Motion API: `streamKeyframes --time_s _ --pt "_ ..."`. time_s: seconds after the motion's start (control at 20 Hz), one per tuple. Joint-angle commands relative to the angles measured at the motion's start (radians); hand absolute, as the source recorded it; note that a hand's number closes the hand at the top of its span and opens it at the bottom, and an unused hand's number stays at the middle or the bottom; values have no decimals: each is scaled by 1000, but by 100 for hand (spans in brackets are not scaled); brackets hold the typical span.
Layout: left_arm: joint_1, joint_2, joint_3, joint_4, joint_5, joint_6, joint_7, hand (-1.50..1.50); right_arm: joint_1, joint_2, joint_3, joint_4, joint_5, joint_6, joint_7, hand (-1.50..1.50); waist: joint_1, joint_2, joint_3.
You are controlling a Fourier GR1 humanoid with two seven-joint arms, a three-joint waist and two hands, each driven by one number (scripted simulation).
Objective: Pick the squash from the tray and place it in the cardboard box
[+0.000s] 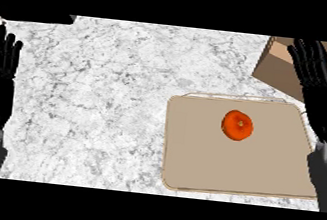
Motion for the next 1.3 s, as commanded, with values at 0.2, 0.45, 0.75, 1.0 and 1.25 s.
streamKeyframes --time_s 0.2,0.45,0.75,1.0,1.25 --pt "148 -20 -29 138 -13 30 136 0 157 38 -146 -2 237 -408 130 150 -42 -11 -31" --pt "191 -61 -51 202 2 29 163 0 343 40 -184 77 461 -615 283 150 -85 -5 -34" --pt "135 -91 -85 243 -26 43 186 0 518 126 -5 -122 887 -762 473 -150 -46 -13 -38" --pt "143 -99 -103 247 -37 35 188 0 575 154 59 -284 1100 -528 819 -150 -10 -12 -37" --pt "89 -112 -112 279 -48 28 200 0 503 225 163 -499 1228 -238 1119 -150 11 -9 -34"
